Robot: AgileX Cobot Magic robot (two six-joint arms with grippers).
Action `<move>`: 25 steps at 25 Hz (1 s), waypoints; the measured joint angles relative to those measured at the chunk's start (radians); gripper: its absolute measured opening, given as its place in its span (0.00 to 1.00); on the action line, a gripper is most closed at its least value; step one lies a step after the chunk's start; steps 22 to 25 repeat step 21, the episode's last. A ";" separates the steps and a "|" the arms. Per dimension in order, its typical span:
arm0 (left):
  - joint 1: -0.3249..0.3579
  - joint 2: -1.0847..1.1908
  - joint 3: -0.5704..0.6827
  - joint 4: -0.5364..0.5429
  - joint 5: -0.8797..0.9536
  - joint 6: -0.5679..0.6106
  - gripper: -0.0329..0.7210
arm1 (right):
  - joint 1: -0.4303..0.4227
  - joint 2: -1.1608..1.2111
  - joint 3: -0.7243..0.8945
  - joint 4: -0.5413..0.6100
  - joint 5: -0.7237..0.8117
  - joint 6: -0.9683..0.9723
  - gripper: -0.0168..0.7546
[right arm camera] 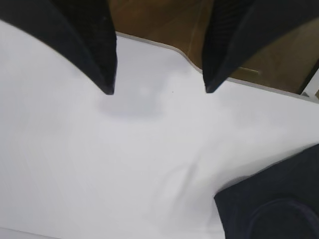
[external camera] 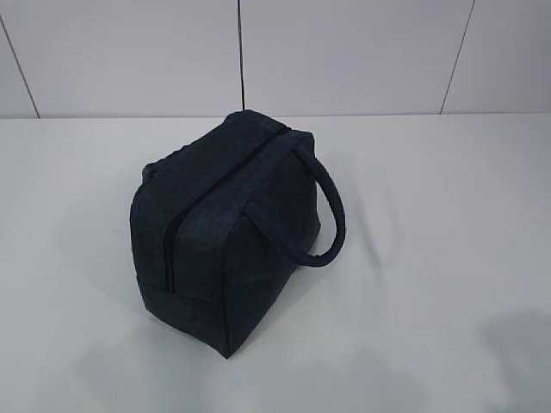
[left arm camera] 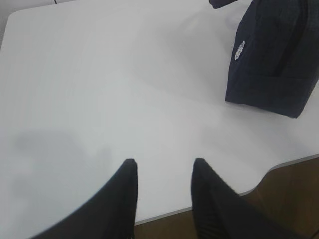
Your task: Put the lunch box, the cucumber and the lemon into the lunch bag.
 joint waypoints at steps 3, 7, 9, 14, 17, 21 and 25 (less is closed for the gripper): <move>0.003 0.000 0.000 0.000 0.000 0.000 0.37 | -0.009 0.000 0.000 0.000 0.000 0.002 0.56; 0.003 0.000 0.000 0.000 0.000 0.000 0.36 | -0.011 0.000 0.000 0.002 0.000 0.002 0.56; 0.003 0.000 0.000 0.000 0.000 0.000 0.36 | -0.011 0.000 0.000 0.002 0.000 0.002 0.56; 0.003 0.000 0.000 0.001 0.000 0.000 0.36 | -0.011 0.000 0.000 0.002 0.000 0.002 0.56; 0.003 0.000 0.000 0.004 0.000 0.000 0.36 | -0.011 0.000 0.000 0.002 0.000 0.002 0.56; 0.003 0.000 0.000 0.006 0.000 0.000 0.36 | -0.011 0.000 0.000 0.002 0.000 0.002 0.56; 0.003 0.000 0.000 0.006 0.000 0.000 0.36 | -0.011 0.000 0.000 0.002 0.000 0.002 0.56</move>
